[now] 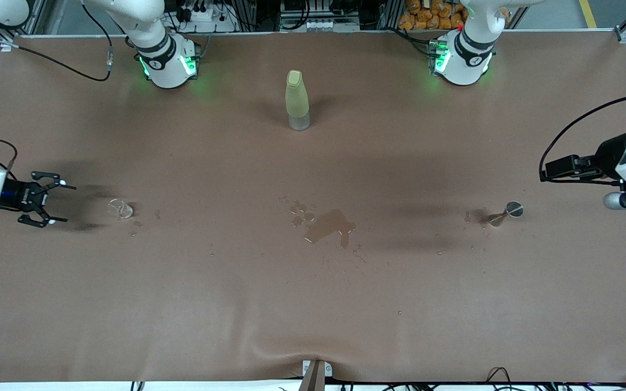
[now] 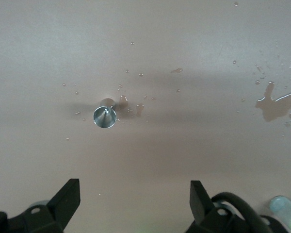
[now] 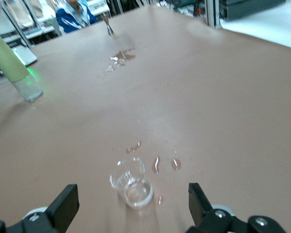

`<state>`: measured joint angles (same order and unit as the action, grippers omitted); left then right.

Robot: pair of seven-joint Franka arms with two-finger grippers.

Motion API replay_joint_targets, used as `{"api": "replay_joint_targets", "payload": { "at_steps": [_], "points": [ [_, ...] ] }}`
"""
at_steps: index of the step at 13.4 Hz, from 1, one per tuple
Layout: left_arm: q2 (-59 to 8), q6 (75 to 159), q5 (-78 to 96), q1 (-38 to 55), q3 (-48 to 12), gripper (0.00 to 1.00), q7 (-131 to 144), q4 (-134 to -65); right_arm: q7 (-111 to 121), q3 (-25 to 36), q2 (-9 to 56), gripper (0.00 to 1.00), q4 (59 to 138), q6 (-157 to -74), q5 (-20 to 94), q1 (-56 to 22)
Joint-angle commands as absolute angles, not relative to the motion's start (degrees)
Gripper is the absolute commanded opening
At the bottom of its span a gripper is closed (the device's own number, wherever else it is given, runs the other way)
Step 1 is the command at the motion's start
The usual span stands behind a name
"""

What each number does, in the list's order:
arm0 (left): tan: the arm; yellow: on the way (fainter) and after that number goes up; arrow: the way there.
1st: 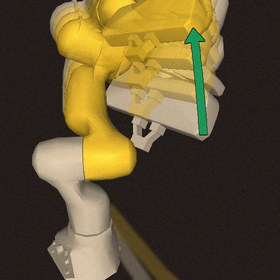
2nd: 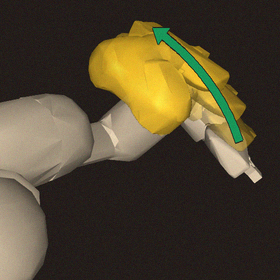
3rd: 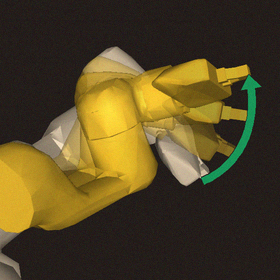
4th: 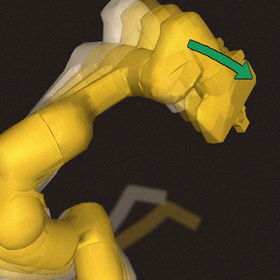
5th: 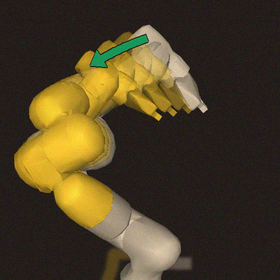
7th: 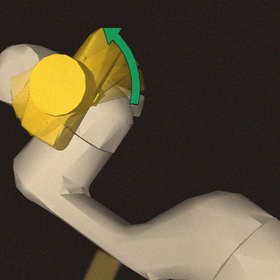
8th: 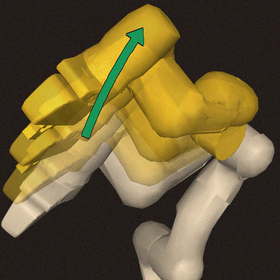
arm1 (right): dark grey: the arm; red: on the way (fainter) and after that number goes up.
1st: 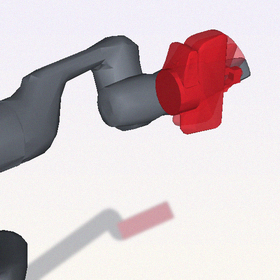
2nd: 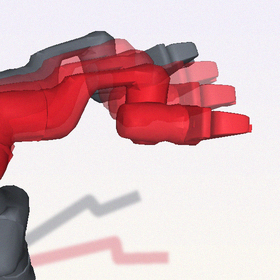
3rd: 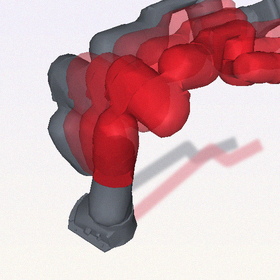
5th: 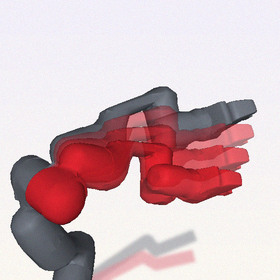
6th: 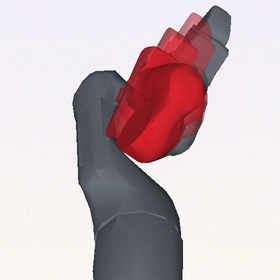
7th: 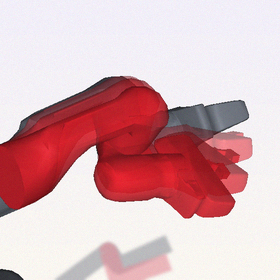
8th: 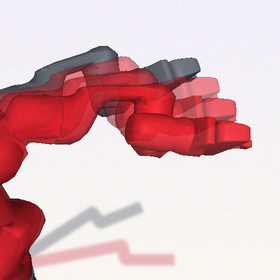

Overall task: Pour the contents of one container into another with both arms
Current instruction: 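Move the right gripper toward the glass cup while the left gripper approaches the jigger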

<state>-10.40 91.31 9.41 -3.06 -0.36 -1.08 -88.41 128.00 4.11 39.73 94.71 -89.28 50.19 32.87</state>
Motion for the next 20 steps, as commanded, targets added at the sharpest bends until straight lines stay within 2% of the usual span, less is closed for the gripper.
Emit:
{"api": "replay_joint_targets", "payload": {
  "at_steps": [1, 3, 8, 13, 20],
  "points": [
    [-11.9, 91.1, 12.5, -6.0, -0.4, 1.00, -4.0, -87.8, 131.0, 3.5, 42.9, 1.00, 93.2, -87.2, 52.6, 33.4],
    [-12.8, 91.1, 15.0, -8.3, -0.4, 1.00, -8.6, -87.9, 136.5, 3.5, 45.7, 1.00, 93.2, -83.9, 56.1, 33.1],
    [-17.8, 91.3, 26.9, -16.7, -0.4, 1.00, -33.7, -88.2, 144.7, 3.5, 49.6, 1.00, 93.0, -84.5, 57.8, 33.4],
    [-24.2, 92.3, 35.5, -20.6, -0.4, 1.00, -67.3, -89.6, 148.6, 3.5, 55.1, 1.00, 91.8, -84.4, 61.4, 33.3],
    [-32.9, 93.3, 41.7, -24.2, -0.4, 1.00, -104.2, -91.3, 148.7, 3.3, 55.4, 1.00, 92.2, -84.1, 62.1, 32.5]
  ]
}}
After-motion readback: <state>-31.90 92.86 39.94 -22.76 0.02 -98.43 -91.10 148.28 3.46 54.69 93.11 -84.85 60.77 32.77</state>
